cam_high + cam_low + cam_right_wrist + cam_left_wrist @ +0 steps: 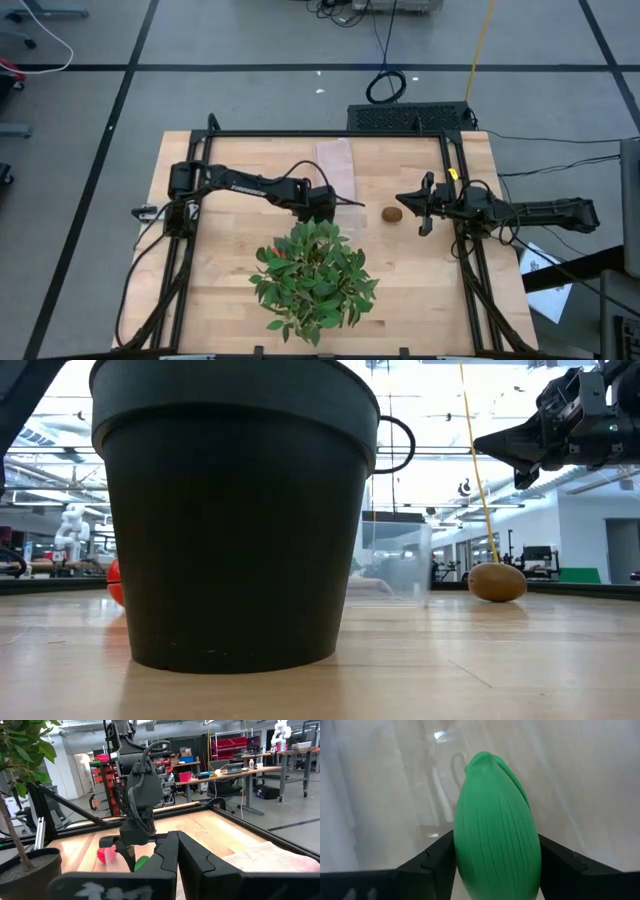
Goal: Pick and placing Produce into tupperware
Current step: Put the corn into the transparent bin
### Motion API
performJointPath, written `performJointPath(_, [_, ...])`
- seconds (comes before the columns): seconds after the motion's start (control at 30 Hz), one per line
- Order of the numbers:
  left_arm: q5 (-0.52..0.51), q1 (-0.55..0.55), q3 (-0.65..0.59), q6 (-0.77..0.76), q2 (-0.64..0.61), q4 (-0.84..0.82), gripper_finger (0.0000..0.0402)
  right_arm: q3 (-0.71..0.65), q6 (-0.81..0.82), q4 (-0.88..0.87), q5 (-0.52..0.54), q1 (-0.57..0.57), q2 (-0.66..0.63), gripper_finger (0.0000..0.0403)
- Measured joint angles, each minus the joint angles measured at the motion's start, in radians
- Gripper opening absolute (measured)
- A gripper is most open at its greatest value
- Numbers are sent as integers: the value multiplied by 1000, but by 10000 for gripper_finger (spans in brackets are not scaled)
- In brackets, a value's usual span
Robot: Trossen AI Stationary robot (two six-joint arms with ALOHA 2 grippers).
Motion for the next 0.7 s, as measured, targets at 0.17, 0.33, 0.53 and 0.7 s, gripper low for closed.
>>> performJointPath(0.17, [5,0,0,0,13,10,216,0,0,8,0,0,2,0])
performJointPath(0.33, [10,5,1,1,15,7,216,0,4,8,0,0,5,0])
performJointPath(0.53, [9,5,1,19,15,16,217,0,0,8,0,0,6,0])
performJointPath(0.7, [10,5,0,31,15,40,243,0,0,8,0,0,6,0])
